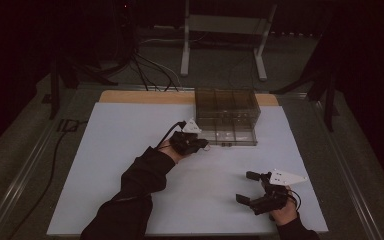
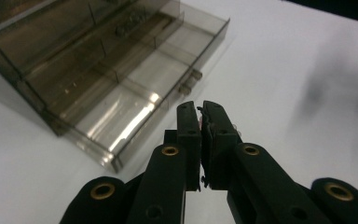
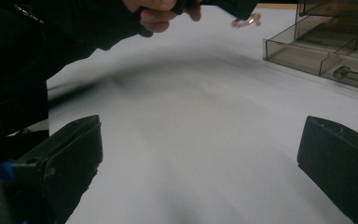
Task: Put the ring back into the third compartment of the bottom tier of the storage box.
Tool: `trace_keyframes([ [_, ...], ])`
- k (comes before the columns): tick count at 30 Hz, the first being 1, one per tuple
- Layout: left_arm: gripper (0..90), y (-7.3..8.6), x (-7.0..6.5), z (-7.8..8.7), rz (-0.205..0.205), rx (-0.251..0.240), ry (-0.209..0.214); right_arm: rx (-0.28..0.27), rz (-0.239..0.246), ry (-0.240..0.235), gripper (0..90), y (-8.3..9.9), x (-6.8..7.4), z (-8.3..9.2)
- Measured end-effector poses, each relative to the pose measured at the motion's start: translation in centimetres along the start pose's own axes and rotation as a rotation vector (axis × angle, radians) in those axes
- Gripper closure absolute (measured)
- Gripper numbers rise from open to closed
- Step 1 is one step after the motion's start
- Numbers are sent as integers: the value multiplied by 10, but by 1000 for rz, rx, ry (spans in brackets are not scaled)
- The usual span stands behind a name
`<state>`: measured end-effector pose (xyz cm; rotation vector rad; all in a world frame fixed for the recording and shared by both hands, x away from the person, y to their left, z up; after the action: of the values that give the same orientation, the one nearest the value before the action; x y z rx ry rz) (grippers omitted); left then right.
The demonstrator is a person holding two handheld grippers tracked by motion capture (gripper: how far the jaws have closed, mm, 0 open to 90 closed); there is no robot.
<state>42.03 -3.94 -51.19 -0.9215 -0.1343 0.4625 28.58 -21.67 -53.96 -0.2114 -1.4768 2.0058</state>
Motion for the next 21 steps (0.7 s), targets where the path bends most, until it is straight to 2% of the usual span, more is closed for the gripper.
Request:
trace_keyframes([
  [3, 882, -5, -1, -6, 13, -13, 12, -1, -2, 1, 0, 0, 0, 0],
  [10, 882, -14, -4, -19, -1, -23, 16, -6, -4, 2, 0, -1, -1, 1],
  [15, 882, -23, -3, -27, 10, -34, 21, -8, -6, 0, 0, -1, -1, 2],
  [21, 881, -32, -6, -36, 2, -36, 28, -12, -9, 0, 0, -1, -1, 2],
])
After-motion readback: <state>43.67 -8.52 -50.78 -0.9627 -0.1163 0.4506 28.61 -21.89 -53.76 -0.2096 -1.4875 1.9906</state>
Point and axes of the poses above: each handheld gripper's, and its own axes: z roughly backward along the jaws, y roughly out of its underside, x roughly to its left, the point moved 8 cm from there along -z, roughly forward along the jaws, and after that the axes turned 4 degrees about y, right-handed, at the moved point
